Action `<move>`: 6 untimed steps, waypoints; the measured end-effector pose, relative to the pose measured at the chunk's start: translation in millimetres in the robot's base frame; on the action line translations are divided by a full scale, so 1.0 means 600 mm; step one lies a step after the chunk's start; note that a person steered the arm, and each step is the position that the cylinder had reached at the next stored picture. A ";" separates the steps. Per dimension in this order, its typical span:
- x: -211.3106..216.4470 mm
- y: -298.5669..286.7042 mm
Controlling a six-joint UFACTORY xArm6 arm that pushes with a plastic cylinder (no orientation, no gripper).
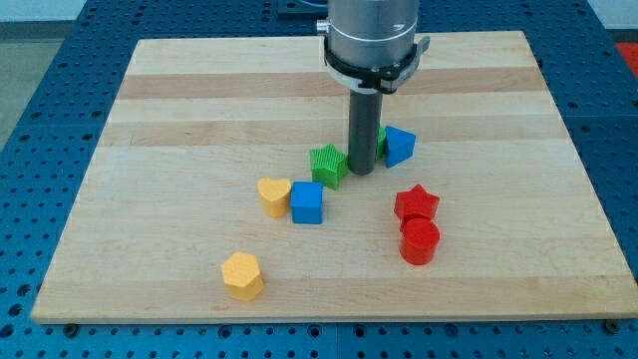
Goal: Move your arm to the bottom center of the board
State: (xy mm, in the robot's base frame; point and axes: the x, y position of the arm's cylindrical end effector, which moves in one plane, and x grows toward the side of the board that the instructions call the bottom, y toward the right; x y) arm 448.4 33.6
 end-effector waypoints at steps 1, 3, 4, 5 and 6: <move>0.044 0.006; 0.125 0.026; 0.147 -0.032; 0.201 -0.094; 0.282 -0.063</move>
